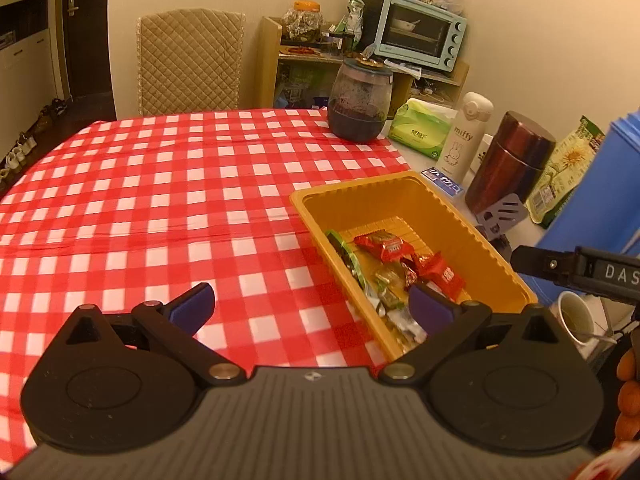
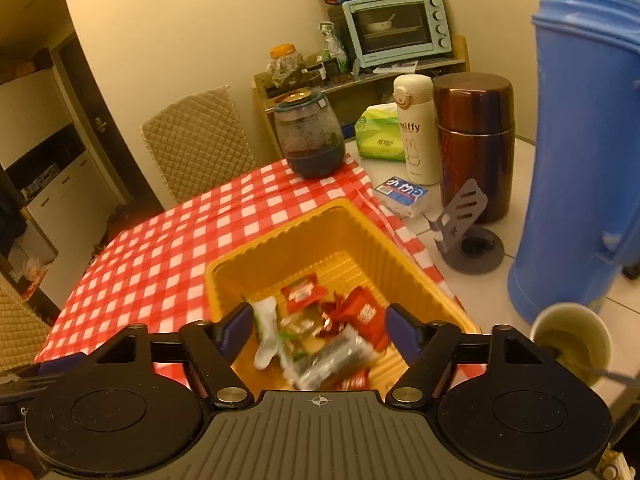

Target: Organize snacks

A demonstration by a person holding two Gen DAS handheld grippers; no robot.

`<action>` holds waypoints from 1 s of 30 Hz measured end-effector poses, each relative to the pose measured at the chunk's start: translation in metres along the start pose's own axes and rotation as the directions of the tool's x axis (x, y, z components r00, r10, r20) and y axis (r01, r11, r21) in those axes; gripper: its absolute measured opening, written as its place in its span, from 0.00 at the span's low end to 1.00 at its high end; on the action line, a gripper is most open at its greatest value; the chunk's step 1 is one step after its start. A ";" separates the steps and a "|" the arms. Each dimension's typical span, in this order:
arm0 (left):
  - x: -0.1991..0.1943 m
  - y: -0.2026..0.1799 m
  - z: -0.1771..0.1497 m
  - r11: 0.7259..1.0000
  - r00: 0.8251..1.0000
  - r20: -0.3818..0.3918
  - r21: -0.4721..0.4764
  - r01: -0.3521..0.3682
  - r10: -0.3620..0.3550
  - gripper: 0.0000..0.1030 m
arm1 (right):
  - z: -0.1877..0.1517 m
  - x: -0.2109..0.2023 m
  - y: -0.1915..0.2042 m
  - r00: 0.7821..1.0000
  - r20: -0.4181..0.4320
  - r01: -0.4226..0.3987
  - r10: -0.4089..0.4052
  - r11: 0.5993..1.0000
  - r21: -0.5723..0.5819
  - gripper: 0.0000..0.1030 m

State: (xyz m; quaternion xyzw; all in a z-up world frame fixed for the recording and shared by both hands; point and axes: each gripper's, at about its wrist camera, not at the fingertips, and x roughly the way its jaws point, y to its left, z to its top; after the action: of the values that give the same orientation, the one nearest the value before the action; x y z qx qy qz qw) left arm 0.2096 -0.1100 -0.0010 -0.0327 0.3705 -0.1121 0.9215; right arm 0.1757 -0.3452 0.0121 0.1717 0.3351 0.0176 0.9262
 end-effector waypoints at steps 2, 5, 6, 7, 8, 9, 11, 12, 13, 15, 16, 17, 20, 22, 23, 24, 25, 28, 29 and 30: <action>-0.014 0.001 -0.005 1.000 1.000 0.005 -0.002 0.000 0.000 0.99 | -0.007 -0.012 0.005 1.000 0.002 0.001 -0.001 1.000 -0.001 0.81; -0.034 0.003 -0.013 1.000 1.000 0.016 0.000 -0.002 0.002 0.99 | -0.017 -0.028 0.012 1.000 -0.002 0.004 -0.004 1.000 -0.015 0.84; -0.040 0.003 -0.016 1.000 1.000 0.020 0.001 -0.005 0.005 0.99 | -0.021 -0.033 0.014 1.000 -0.004 0.008 -0.008 1.000 -0.020 0.84; -0.046 0.004 -0.018 1.000 1.000 0.022 0.002 -0.009 0.009 0.99 | -0.024 -0.038 0.016 1.000 -0.006 0.012 -0.012 1.000 -0.024 0.85; -0.052 0.004 -0.021 1.000 1.000 0.022 0.004 -0.014 0.014 1.00 | -0.027 -0.042 0.017 1.000 -0.009 0.016 -0.017 0.999 -0.027 0.86; -0.058 0.004 -0.024 1.000 1.000 0.019 0.006 -0.021 0.021 1.00 | -0.031 -0.047 0.018 1.000 -0.012 0.021 -0.022 0.999 -0.029 0.86; -0.068 0.005 -0.028 1.000 1.000 0.015 0.003 -0.024 0.024 1.00 | -0.038 -0.056 0.022 0.999 -0.019 0.027 -0.028 0.999 -0.034 0.87; -0.074 0.005 -0.031 1.000 1.000 0.014 0.001 -0.023 0.023 1.00 | -0.043 -0.062 0.024 0.999 -0.022 0.027 -0.028 0.999 -0.040 0.87; -0.079 0.005 -0.033 1.000 0.999 0.011 0.003 -0.031 0.031 1.00 | -0.047 -0.066 0.026 0.999 -0.025 0.027 -0.028 0.998 -0.049 0.87; -0.089 0.004 -0.038 0.999 0.999 0.012 0.006 -0.048 0.048 1.00 | -0.054 -0.076 0.031 0.999 -0.029 0.025 -0.027 0.997 -0.069 0.87; -0.094 0.004 -0.041 0.999 0.999 0.015 0.005 -0.051 0.051 1.00 | -0.058 -0.080 0.033 0.999 -0.031 0.026 -0.029 0.996 -0.080 0.87; -0.099 0.004 -0.043 0.999 0.998 0.016 0.001 -0.052 0.052 1.00 | -0.062 -0.084 0.037 0.999 -0.030 0.028 -0.031 0.995 -0.091 0.87; -0.114 0.005 -0.051 0.998 0.998 0.022 -0.013 -0.054 0.054 0.99 | -0.071 -0.097 0.044 0.999 -0.026 0.037 -0.041 0.991 -0.125 0.87; -0.124 0.007 -0.055 0.998 0.998 0.028 -0.022 -0.058 0.058 1.00 | -0.075 -0.104 0.047 0.999 -0.019 0.042 -0.045 0.990 -0.137 0.87; -0.129 0.007 -0.057 0.998 0.998 0.030 -0.027 -0.059 0.060 1.00 | -0.077 -0.108 0.049 0.999 -0.016 0.044 -0.047 0.989 -0.140 0.87; -0.135 0.008 -0.059 0.998 0.998 0.034 -0.032 -0.060 0.062 1.00 | -0.078 -0.112 0.050 0.999 -0.013 0.045 -0.047 0.989 -0.144 0.87; -0.140 0.009 -0.061 0.997 0.997 0.038 -0.035 -0.063 0.064 1.00 | -0.079 -0.116 0.051 0.999 -0.010 0.046 -0.048 0.988 -0.148 0.87; -0.155 0.007 -0.066 0.997 0.996 0.052 -0.030 -0.071 0.073 1.00 | -0.083 -0.128 0.055 0.999 0.002 0.044 -0.044 0.986 -0.159 0.87; -0.160 0.006 -0.068 0.997 0.995 0.058 -0.028 -0.074 0.076 1.00 | -0.084 -0.132 0.057 0.999 0.005 0.044 -0.044 0.986 -0.162 0.87; -0.165 0.006 -0.070 0.997 0.995 0.062 -0.027 -0.077 0.079 1.00 | -0.086 -0.136 0.059 0.999 0.009 0.045 -0.044 0.985 -0.166 0.87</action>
State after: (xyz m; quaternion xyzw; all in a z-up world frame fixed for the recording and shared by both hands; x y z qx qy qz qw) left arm 0.0468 -0.0647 0.0591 -0.0331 0.3436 -0.0703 0.9359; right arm 0.0213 -0.2837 0.0538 0.0862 0.3340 0.0243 0.9383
